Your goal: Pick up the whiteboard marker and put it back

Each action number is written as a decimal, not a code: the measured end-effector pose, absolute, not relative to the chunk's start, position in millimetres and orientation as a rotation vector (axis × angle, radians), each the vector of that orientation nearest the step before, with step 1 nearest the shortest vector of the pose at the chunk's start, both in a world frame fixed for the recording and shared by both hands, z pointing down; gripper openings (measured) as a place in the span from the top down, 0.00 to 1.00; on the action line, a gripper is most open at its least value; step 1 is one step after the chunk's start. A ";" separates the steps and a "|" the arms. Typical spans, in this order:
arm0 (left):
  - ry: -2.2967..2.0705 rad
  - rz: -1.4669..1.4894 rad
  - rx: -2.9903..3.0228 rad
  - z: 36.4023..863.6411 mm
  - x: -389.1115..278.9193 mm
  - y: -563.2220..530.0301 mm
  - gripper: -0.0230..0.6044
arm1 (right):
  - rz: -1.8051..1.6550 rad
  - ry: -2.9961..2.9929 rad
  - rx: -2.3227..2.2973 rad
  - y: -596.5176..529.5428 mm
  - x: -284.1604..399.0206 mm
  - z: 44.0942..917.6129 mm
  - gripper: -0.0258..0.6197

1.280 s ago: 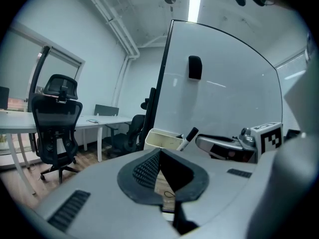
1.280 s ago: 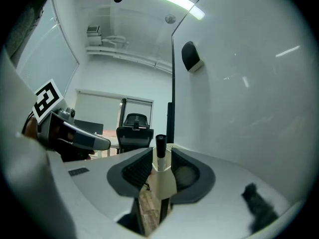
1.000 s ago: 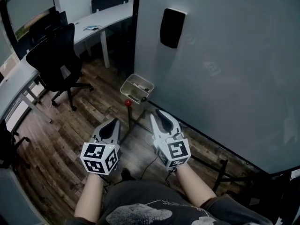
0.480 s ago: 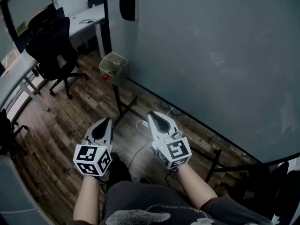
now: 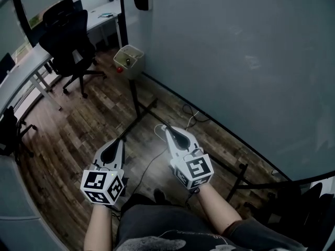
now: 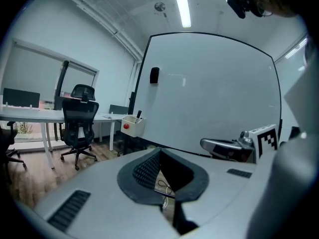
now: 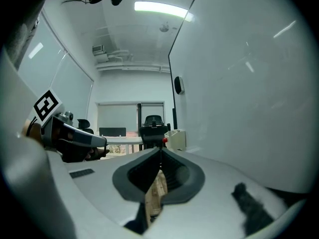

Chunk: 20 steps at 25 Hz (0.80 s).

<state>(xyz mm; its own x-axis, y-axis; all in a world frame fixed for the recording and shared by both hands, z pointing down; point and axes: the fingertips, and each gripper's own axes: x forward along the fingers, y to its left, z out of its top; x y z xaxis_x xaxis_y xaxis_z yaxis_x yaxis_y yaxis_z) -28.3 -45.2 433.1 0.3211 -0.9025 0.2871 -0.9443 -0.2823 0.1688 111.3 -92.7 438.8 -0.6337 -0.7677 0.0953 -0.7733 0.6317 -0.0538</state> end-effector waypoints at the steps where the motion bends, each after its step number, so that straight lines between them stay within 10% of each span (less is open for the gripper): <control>1: -1.660 0.193 2.282 433.7 -28.8 -41.4 0.94 | 0.138 -2.781 1.311 -89.9 109.9 439.2 0.92; 20: -1.629 0.124 2.296 426.8 -45.4 107.0 0.94 | 0.067 -2.755 1.235 67.4 76.6 427.7 0.93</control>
